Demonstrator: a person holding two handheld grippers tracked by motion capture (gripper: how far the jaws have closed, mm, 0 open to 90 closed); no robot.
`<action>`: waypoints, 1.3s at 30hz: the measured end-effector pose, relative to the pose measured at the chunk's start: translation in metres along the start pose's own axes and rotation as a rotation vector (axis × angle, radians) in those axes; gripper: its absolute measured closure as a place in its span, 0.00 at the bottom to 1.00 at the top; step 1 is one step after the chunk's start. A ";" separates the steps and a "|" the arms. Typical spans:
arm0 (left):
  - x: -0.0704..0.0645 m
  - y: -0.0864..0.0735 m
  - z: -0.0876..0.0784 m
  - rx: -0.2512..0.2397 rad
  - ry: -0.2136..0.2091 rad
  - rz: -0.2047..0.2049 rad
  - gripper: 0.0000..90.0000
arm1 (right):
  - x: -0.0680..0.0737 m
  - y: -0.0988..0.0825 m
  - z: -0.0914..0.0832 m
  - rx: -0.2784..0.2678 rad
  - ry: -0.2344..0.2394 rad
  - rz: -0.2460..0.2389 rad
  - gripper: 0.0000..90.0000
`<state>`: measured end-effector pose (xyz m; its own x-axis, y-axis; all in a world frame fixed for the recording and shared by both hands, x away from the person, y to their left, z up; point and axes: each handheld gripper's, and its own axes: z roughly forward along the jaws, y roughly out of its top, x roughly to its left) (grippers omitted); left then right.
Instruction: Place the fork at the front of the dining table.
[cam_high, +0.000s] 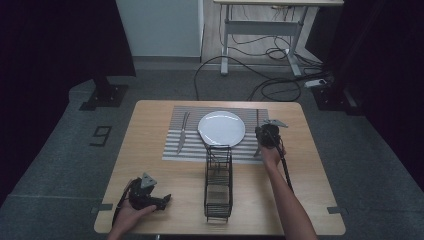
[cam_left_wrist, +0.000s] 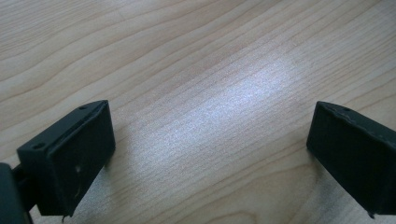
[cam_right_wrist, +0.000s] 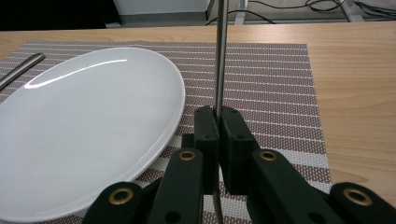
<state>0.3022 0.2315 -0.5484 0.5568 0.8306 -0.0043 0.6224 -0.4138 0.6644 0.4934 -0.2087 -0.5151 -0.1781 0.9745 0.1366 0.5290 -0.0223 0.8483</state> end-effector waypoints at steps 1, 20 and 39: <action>0.000 0.000 0.000 0.000 0.000 0.000 0.01 | 0.000 0.000 0.001 0.002 -0.001 0.001 0.95; 0.000 0.000 0.000 0.000 -0.002 0.002 0.01 | -0.003 -0.009 0.021 0.058 -0.009 0.072 0.95; 0.000 0.000 0.000 0.001 -0.004 0.004 0.01 | -0.005 -0.021 0.039 0.112 -0.038 0.116 0.96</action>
<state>0.3023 0.2320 -0.5483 0.5614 0.8275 -0.0042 0.6204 -0.4175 0.6639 0.5158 -0.2046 -0.5535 -0.0805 0.9746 0.2092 0.6341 -0.1119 0.7651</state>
